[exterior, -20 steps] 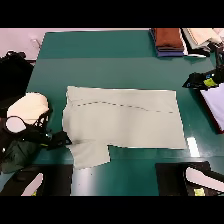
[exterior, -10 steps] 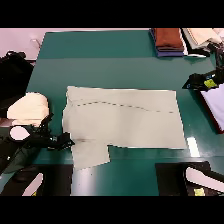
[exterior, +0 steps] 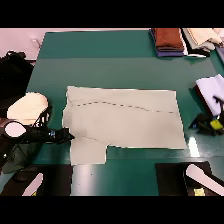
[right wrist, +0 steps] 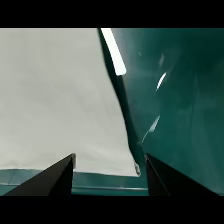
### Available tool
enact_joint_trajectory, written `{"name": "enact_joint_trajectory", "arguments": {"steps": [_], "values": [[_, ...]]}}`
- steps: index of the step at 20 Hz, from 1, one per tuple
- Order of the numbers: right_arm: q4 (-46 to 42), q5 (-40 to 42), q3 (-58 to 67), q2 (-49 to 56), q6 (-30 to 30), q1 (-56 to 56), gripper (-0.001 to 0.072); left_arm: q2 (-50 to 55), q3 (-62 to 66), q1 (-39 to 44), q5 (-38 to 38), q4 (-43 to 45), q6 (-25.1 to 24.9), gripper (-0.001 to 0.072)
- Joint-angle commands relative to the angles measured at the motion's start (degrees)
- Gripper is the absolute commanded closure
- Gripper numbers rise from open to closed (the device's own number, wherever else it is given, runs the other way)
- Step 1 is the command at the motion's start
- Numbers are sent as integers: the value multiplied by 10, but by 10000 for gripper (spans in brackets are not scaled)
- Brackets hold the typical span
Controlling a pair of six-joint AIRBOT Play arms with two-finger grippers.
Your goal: Fold the shirts.
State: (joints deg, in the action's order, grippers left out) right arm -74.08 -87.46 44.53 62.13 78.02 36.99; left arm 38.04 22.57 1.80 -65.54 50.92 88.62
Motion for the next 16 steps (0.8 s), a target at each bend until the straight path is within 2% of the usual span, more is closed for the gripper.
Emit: {"name": "enact_joint_trajectory", "arguments": {"steps": [1,2,6,8,10,11,13,16], "values": [[-4,6,-115,0,-1,72,250,-1,3,0,1,1,-13,687],[-4,18,-133,4,-1,70,272,-1,3,0,1,1,-17,687],[52,67,-165,17,-1,24,285,-1,3,0,1,1,-17,687],[51,66,-150,24,-1,-15,433,-1,4,0,-12,1,-17,687],[49,48,-125,17,-1,-51,637,-1,4,0,-41,6,-17,689],[49,39,-110,6,-1,-65,689,-8,5,0,-55,16,-16,689],[32,19,-88,-29,-1,-86,691,-48,11,0,-82,50,8,690],[-43,-28,-66,-97,-1,-108,691,-130,27,0,-163,87,47,690]]}}
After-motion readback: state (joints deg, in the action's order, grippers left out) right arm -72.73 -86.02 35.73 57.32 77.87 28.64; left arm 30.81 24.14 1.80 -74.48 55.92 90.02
